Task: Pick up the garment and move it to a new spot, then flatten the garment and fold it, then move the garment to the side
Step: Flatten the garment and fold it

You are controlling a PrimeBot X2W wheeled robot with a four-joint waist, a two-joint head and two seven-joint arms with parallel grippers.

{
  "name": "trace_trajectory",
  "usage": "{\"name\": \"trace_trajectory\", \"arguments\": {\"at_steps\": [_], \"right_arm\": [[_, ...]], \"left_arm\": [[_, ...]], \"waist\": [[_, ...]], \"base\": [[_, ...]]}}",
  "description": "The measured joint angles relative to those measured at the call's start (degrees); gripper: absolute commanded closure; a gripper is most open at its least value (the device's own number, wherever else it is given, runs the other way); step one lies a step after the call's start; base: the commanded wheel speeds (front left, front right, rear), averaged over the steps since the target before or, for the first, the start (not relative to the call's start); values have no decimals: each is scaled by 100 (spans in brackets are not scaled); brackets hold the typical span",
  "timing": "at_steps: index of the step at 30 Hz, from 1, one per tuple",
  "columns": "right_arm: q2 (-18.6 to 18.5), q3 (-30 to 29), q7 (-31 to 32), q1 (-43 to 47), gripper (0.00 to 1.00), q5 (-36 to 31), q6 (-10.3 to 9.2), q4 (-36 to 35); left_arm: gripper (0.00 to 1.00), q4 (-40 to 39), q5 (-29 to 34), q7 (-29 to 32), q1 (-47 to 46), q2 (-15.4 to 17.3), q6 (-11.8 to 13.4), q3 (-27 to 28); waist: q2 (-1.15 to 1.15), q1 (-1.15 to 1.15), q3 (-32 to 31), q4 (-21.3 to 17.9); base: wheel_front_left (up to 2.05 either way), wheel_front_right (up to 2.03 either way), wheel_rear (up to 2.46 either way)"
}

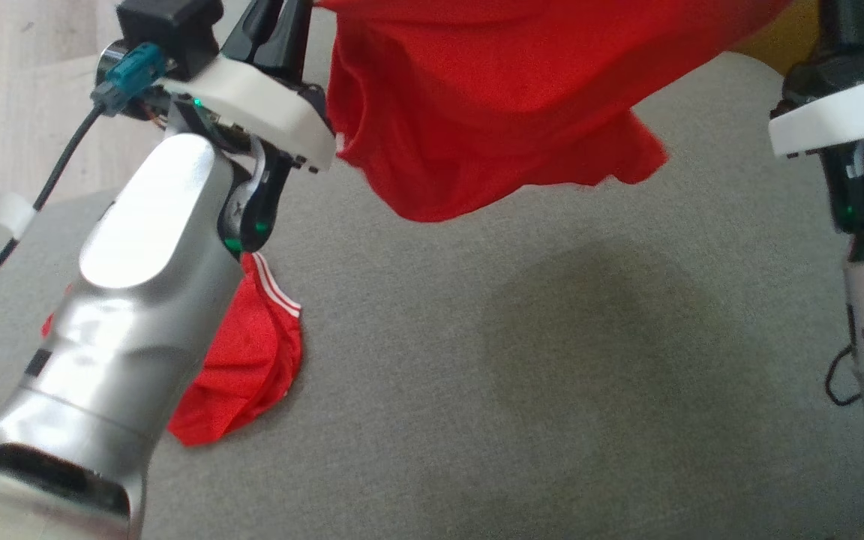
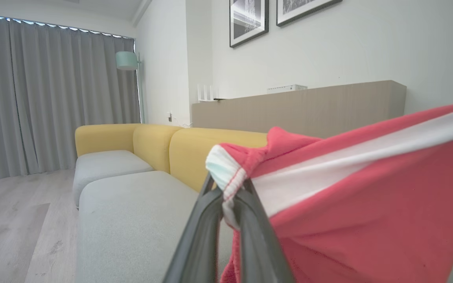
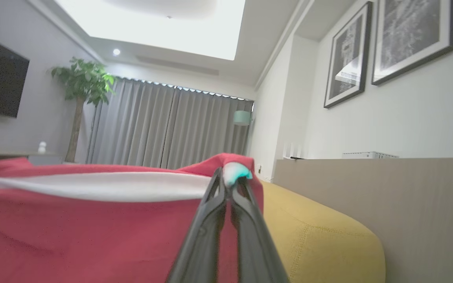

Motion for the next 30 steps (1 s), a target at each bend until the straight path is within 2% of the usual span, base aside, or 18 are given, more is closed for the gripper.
{"name": "trace_trajectory", "arguments": {"at_steps": [5,11,18,27,30], "right_arm": [[-127,119,212,302,100,-81,0,-44],[29,-225,316,1265,100,-82,0,-78],[35,-341,408,1304,100,-99,0,-105],[-1,-158,504,58,100,12,1,533],[-25,-9,480,-733,100,140,1,1053]], "left_arm": [[100,-238,-175,-19,365,-40,102,44],[100,-615,-310,101,1173,-48,296,-38],[100,-944,-476,374,1206,-13,405,-9],[100,-709,-487,904,245,120,438,59],[100,-439,-363,1032,-425,182,346,75]], "waist": [[0,-1,-88,136],[0,-1,-41,278],[0,0,231,338],[0,0,913,282],[0,1,1264,226]], "base": [[0,0,0],[0,0,0],[0,0,0],[0,0,0],[0,0,0]]}}
